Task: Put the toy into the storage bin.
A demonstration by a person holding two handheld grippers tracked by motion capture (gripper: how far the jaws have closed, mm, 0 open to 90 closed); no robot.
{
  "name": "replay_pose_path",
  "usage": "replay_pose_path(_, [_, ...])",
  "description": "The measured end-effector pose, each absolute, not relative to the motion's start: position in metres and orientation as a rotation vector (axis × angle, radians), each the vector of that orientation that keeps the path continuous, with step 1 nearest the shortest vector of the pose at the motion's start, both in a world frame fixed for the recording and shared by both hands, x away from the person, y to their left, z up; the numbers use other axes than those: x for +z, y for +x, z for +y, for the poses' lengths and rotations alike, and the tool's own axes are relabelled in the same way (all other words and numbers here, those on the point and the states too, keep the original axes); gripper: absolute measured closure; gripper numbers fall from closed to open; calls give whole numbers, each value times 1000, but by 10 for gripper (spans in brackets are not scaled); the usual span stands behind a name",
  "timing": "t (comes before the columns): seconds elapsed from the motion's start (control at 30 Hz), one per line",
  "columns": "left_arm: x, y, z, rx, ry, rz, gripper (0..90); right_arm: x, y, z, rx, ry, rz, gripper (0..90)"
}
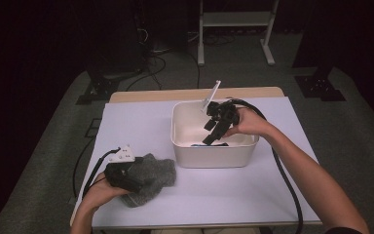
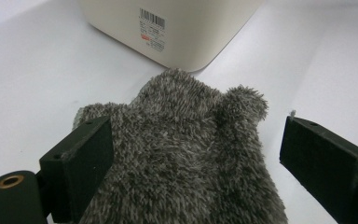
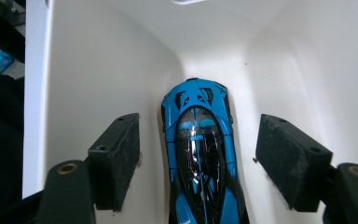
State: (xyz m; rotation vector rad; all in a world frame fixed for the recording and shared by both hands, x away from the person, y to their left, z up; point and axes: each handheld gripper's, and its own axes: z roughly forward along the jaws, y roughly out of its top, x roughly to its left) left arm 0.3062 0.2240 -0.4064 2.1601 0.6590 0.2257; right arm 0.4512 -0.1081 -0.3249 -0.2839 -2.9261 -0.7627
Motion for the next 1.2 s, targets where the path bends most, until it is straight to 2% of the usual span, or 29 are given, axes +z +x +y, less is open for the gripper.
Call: replay_pose_path(1.2, [-407,305,219,239,2177,653,88,-265,422,-179,-1009,-442,-2940,281])
